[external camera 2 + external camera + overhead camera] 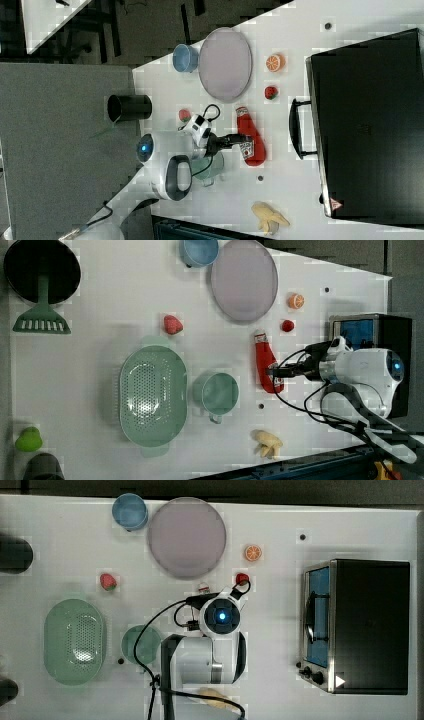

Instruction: Pick Ketchup from the table and place it in strainer.

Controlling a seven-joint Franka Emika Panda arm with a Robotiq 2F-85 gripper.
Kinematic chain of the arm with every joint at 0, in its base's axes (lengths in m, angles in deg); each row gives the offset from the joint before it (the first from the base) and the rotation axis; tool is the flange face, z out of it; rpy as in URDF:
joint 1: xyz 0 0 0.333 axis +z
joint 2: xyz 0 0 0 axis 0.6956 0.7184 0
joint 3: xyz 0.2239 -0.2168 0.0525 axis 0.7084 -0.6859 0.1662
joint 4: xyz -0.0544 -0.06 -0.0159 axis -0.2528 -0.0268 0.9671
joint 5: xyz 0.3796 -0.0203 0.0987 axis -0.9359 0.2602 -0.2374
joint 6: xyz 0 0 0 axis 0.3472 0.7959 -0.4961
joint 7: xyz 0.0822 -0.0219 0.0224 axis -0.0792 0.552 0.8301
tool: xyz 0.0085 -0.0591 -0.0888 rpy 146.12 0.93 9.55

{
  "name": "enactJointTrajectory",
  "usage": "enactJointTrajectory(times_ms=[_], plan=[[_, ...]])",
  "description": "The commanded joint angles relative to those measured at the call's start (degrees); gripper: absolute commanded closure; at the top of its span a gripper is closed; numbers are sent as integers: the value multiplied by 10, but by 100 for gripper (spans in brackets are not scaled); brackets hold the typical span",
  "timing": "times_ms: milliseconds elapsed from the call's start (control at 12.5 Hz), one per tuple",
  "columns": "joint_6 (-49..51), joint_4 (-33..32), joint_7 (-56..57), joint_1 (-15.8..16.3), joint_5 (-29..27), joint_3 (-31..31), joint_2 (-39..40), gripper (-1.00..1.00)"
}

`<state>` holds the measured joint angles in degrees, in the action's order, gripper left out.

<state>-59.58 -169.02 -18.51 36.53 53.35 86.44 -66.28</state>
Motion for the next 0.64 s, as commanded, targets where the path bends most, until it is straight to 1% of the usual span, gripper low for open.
enactJointTrajectory(times_ms=[80, 240, 320, 480, 560, 640], plan=[[-40, 4, 20, -1, 9, 2, 25, -100], [-67, 4, 20, -1, 9, 2, 46, -100], [-79, 4, 20, -1, 9, 2, 52, -92], [-82, 3, 20, -1, 9, 1, 59, -43], [-82, 5, 20, -1, 9, 1, 58, -21], [-82, 8, 20, -1, 9, 1, 57, -20]])
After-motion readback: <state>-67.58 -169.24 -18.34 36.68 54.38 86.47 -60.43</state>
